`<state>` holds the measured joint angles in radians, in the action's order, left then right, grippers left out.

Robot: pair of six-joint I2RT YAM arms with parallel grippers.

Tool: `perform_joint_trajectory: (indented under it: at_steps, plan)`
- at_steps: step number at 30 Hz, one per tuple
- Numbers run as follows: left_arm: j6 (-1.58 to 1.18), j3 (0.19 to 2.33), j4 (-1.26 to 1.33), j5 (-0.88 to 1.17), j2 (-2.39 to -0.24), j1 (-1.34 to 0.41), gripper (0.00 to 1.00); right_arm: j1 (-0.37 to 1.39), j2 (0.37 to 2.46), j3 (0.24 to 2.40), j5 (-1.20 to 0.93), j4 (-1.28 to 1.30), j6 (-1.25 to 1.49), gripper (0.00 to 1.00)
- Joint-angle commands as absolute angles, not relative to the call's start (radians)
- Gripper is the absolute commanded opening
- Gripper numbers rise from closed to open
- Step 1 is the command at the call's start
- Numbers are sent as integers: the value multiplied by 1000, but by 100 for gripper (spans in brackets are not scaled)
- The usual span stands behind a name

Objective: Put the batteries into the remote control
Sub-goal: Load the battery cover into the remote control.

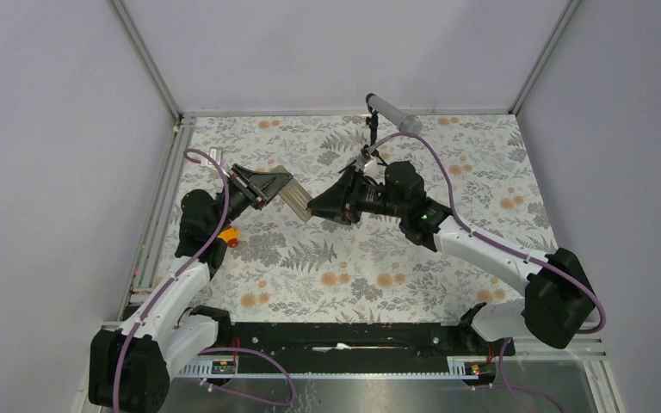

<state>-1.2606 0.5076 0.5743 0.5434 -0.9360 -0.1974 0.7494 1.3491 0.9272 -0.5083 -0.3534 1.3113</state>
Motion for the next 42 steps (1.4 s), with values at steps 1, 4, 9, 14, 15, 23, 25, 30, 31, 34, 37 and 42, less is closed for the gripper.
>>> perform_joint_trajectory:
  at_steps: [1,4,9,14,15,23,25,30,31,34,37,42]
  plan:
    - [-1256,500,653,554,-918,-205,0,749,1394,948,-540,-443,1338,43]
    - [-1256,493,655,554,-915,-208,0,749,1416,956,-549,-441,1338,41]
    - [-1251,493,656,554,-914,-212,0,750,1436,954,-557,-454,1346,37]
    - [-1231,489,642,550,-914,-215,0,750,1441,956,-557,-487,1357,26]
    - [-1223,488,631,545,-911,-215,0,749,1435,956,-552,-490,1357,25]
    - [-1136,495,533,529,-892,-216,0,750,1407,934,-531,-528,1368,20]
    - [-1118,499,507,527,-890,-216,0,749,1406,932,-530,-531,1370,20]
    - [-1109,495,492,522,-888,-216,0,750,1406,934,-532,-511,1364,20]
    - [-1116,495,495,524,-888,-216,0,749,1407,937,-535,-495,1359,21]
    - [-1147,498,511,524,-888,-216,0,750,1414,942,-539,-444,1351,24]
    - [-1184,500,534,520,-887,-216,0,749,1420,944,-542,-398,1343,25]
    - [-1208,499,571,518,-887,-216,0,750,1411,946,-537,-361,1336,25]
